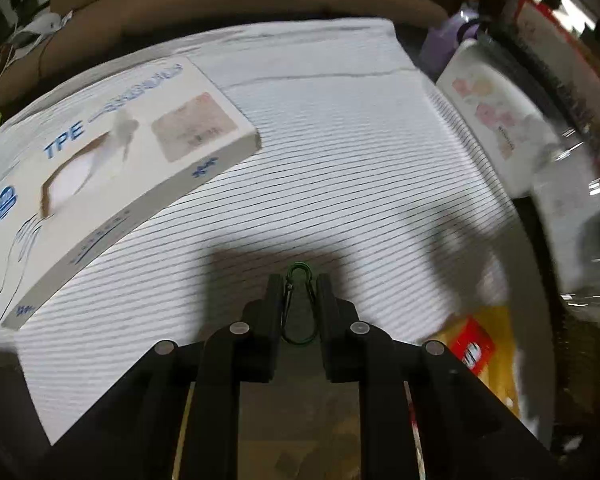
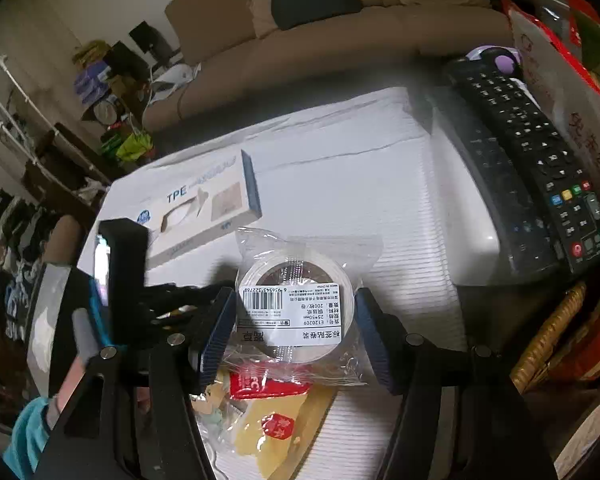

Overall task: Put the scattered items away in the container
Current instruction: 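Grasp the green carabiner with the left tool while the right tool grasps the bagged tape roll, then carry the carabiner and tape roll into the black box and release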

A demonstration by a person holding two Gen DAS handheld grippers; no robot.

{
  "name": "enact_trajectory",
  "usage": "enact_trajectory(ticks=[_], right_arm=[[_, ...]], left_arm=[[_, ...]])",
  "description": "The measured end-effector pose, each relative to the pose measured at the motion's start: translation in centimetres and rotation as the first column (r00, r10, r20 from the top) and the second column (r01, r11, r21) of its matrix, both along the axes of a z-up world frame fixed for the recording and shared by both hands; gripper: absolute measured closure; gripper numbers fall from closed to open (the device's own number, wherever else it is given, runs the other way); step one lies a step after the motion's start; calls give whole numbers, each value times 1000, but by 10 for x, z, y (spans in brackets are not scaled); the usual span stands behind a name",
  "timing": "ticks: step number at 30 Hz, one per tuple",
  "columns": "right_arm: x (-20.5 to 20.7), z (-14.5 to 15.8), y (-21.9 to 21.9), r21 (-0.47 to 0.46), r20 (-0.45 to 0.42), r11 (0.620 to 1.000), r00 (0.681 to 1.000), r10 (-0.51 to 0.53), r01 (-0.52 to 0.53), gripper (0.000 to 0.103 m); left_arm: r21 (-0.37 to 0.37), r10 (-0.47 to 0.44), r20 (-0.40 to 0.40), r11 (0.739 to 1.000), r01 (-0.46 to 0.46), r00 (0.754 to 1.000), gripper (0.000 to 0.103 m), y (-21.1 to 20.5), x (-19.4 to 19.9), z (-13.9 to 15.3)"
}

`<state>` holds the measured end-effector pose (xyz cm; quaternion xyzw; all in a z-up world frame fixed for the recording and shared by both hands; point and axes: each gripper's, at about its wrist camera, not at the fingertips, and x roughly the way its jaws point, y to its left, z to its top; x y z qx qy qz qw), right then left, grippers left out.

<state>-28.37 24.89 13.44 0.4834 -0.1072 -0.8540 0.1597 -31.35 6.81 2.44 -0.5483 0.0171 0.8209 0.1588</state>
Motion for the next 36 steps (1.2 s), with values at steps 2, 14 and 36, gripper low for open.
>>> enact_trajectory(ticks=[2,14,36], right_arm=[[3,2,-6,3,2,1000,1000,10,-10,40],[54,42,-96,23,-21,987,986,163,-162,40],[79,42,-466,26,-21,826,825,564,-564,40]], left_arm=[[18,12,-16,1000,-12,1000,88,-10,8,16],[146,156,-167,980,-132,974,88,-125,122,130],[438,653,-151,717,-542,742,88,-426,249,111]])
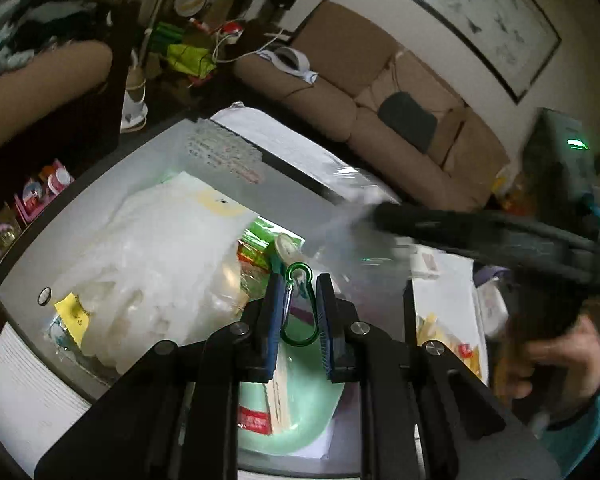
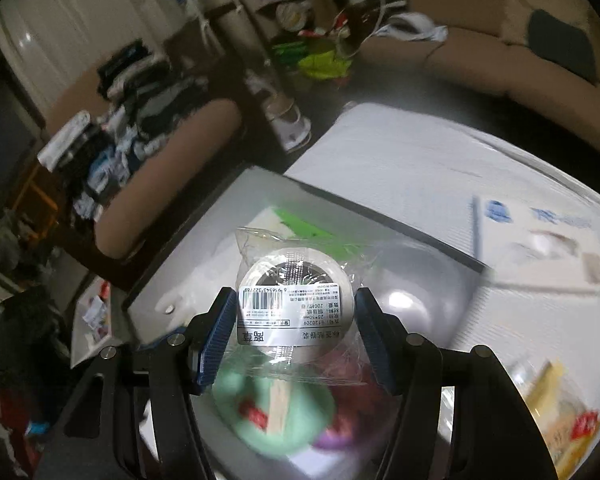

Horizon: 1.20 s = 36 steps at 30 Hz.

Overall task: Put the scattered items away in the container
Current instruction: 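Carry the carabiner and tape roll into the black box and release, then grasp the brown sponge block with the right tool and lift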

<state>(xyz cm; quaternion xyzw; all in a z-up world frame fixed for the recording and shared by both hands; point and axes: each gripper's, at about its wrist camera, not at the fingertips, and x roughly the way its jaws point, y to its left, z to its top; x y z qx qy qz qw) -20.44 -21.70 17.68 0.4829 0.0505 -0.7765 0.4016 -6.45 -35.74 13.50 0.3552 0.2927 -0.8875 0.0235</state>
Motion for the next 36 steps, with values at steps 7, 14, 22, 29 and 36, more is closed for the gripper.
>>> enact_trajectory(ticks=[7,14,22,29,36], right_arm=[[-19,-62,-74,182,-14,982,999,48,-45,40],[-12,-70,-82,319,-114,946,989,95,-54,37],[5,-15,-41,191,-196,981,978,68,-30,24],[14,6,17,76,-149,997,989,-13,25,23],[30,12,67,30,-120,998,992,-47,51,23]], left_arm=[[25,43,31,999,-44,999,87,-35,-1,-18],[25,-6,63,1000,5,998,87,-31,-4,-27],[-8,-161,137,986,164,977,87,16,-20,-38],[-50,-219,234,970,236,947,87,52,-34,-57],[3,-254,259,965,263,932,87,66,-48,-72]])
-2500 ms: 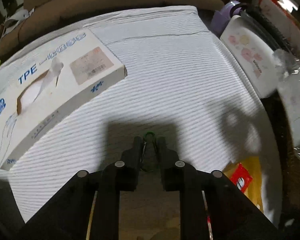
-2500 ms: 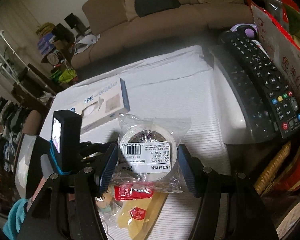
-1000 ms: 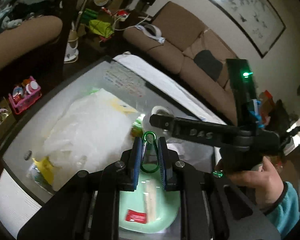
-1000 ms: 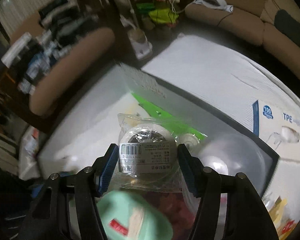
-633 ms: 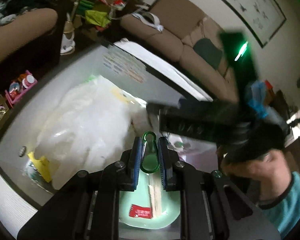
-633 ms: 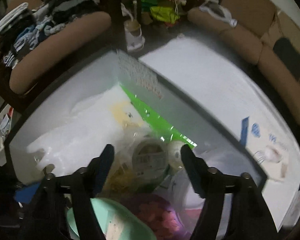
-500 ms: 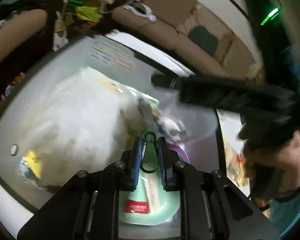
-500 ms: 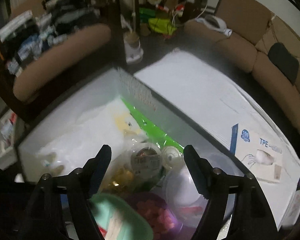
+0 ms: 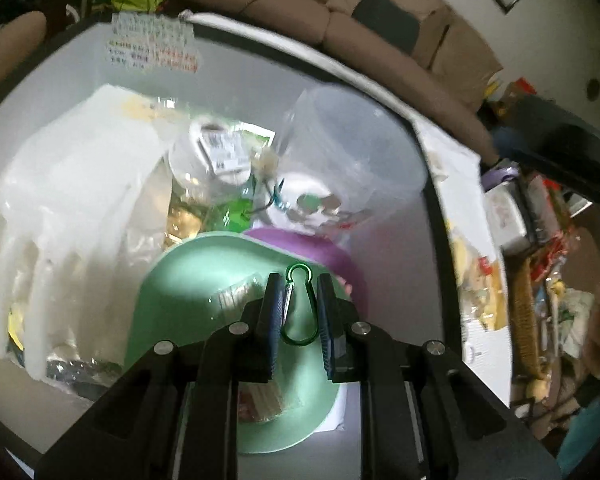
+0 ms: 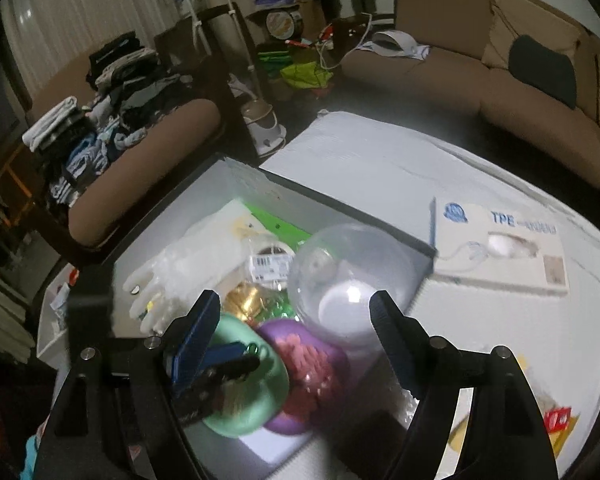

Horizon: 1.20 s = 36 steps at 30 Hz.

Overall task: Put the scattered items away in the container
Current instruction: 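Grasp the brown sponge block with the right tool and lift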

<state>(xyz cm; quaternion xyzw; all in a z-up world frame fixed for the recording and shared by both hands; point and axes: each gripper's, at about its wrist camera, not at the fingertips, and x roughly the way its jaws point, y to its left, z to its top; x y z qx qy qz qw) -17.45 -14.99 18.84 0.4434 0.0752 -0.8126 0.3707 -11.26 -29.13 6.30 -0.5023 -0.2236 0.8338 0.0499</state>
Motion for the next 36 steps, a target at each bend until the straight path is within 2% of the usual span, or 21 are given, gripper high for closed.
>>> enact_trajectory(ticks=[1,2,5,9,12,16,20,25,28,30,32,36], right_arm=[[2,1,9,-8,4,1000,1000,-6,6,23],[4,2,17,-12,5,1000,1000,-13,13,23],[12,10,43,-27,-6,999,999,-36,35,23],[27,22,92,-76,-23,994,996,-81,79,23],[43,25,132,-67,-66,991,991,-118,114,21],[62,8,175,-35,-69,989,987,-148,146,21],[80,-16,204,-24,-52,986,984,-168,167,20],[106,-50,216,-12,-34,990,989,-141,141,19],[111,-69,216,-52,21,991,992,-121,121,19],[111,-77,211,-57,19,995,996,-87,88,19],[107,-83,201,-58,4,998,1000,-25,25,19],[81,-98,175,2,-2,990,990,142,-142,19]], left_arm=[[-5,9,4,1000,-9,1000,79,1,0,1],[-10,21,4,1000,-21,1000,63,1,1,3],[-14,61,-35,998,-61,998,39,-4,8,19],[11,107,-111,994,-107,988,36,-10,19,38],[30,93,-154,996,-89,984,28,0,19,45],[49,55,-131,998,-49,990,0,22,14,46],[83,29,-133,996,-18,991,0,44,22,50],[30,-21,-192,999,27,981,0,71,41,73],[94,30,-256,996,-6,966,0,70,62,81],[154,55,-290,988,-10,956,0,68,79,75],[171,50,-276,985,-2,960,0,69,82,67],[135,33,-270,991,4,962,0,66,76,67]])
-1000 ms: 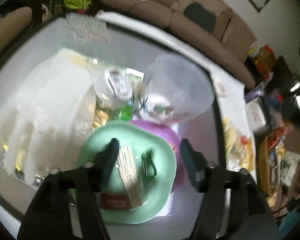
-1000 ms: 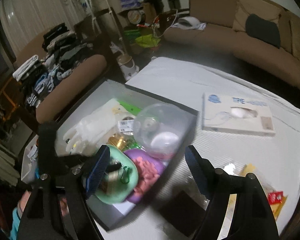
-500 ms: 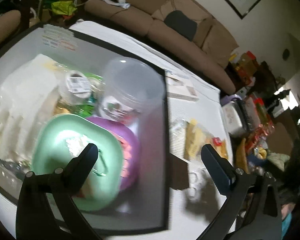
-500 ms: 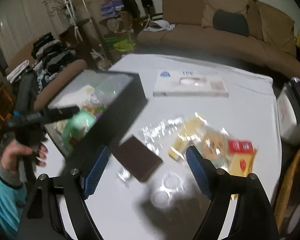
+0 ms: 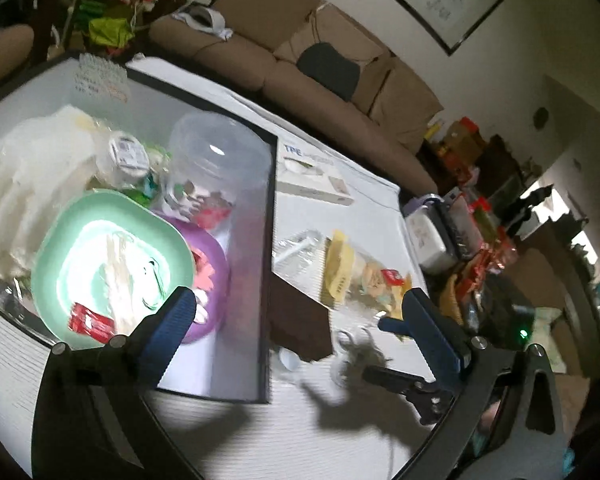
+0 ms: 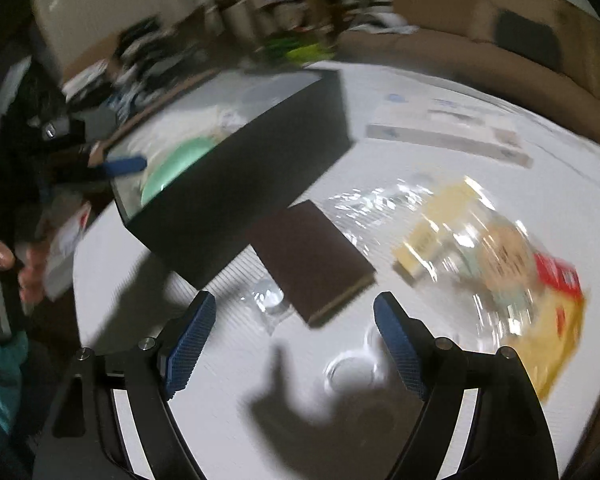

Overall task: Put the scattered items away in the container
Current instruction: 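Grasp the brown sponge block with the right tool and lift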

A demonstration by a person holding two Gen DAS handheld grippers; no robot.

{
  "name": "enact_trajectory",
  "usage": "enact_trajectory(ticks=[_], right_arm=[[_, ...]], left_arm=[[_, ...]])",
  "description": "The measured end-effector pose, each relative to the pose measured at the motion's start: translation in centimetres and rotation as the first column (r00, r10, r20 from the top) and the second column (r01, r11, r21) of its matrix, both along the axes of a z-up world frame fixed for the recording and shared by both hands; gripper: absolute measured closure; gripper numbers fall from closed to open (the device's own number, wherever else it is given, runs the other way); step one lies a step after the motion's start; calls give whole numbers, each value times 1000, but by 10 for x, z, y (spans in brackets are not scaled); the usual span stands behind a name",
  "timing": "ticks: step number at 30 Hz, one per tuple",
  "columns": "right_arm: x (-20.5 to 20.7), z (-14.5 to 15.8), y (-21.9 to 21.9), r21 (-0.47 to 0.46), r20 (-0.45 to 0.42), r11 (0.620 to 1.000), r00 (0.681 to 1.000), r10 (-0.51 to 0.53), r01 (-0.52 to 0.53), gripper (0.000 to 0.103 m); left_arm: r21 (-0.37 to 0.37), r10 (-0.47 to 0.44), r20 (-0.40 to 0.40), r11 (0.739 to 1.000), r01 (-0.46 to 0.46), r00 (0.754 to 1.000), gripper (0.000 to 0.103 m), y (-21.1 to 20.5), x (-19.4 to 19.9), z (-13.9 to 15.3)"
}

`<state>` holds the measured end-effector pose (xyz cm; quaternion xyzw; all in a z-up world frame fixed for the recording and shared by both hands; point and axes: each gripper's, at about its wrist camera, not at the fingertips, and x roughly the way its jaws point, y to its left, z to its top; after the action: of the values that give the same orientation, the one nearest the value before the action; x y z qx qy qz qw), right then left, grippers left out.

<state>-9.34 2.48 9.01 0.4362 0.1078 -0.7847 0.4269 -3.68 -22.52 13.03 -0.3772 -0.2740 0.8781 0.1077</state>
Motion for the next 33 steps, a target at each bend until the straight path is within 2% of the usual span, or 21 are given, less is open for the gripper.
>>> enact_trajectory(ticks=[3,5,9,11,14,17,20,23,26,29,33], right_arm=[[-23,-13,-25,87,-2,989,993,120,-120,19],[-34,-20,-38,129,5,976,985,174,-173,19],[-54,-35,-59,162,75,948,961,266,-275,19],[-60,-43,-66,169,108,938,952,286,-301,19],[-66,-56,-73,192,156,923,939,306,-333,19],[-66,-66,-76,223,178,908,930,321,-356,19],[-66,-67,-71,197,196,916,929,313,-350,24],[-62,-54,-61,197,140,930,948,286,-310,25],[-59,-28,-45,140,103,958,966,238,-251,25],[-54,6,-39,100,60,967,972,228,-233,25],[-52,60,-61,85,-4,961,964,266,-265,25]], left_arm=[[43,-21,-23,999,22,1000,0,-3,-1,2],[42,-29,-29,999,31,999,0,-2,-3,4],[35,-48,-35,998,49,998,0,-2,-8,7],[58,-58,-40,997,60,998,0,-7,-9,8],[51,-44,-50,998,47,998,0,-16,-5,11],[67,23,-69,998,-18,997,0,-35,0,14],[98,80,-64,992,-74,995,0,-52,2,11],[87,112,-44,990,-108,993,0,-57,0,7],[63,164,-44,985,-161,985,0,-66,4,10],[-9,249,-60,968,-250,967,0,-89,11,15],[-125,331,-58,934,-336,942,0,-118,12,17]])
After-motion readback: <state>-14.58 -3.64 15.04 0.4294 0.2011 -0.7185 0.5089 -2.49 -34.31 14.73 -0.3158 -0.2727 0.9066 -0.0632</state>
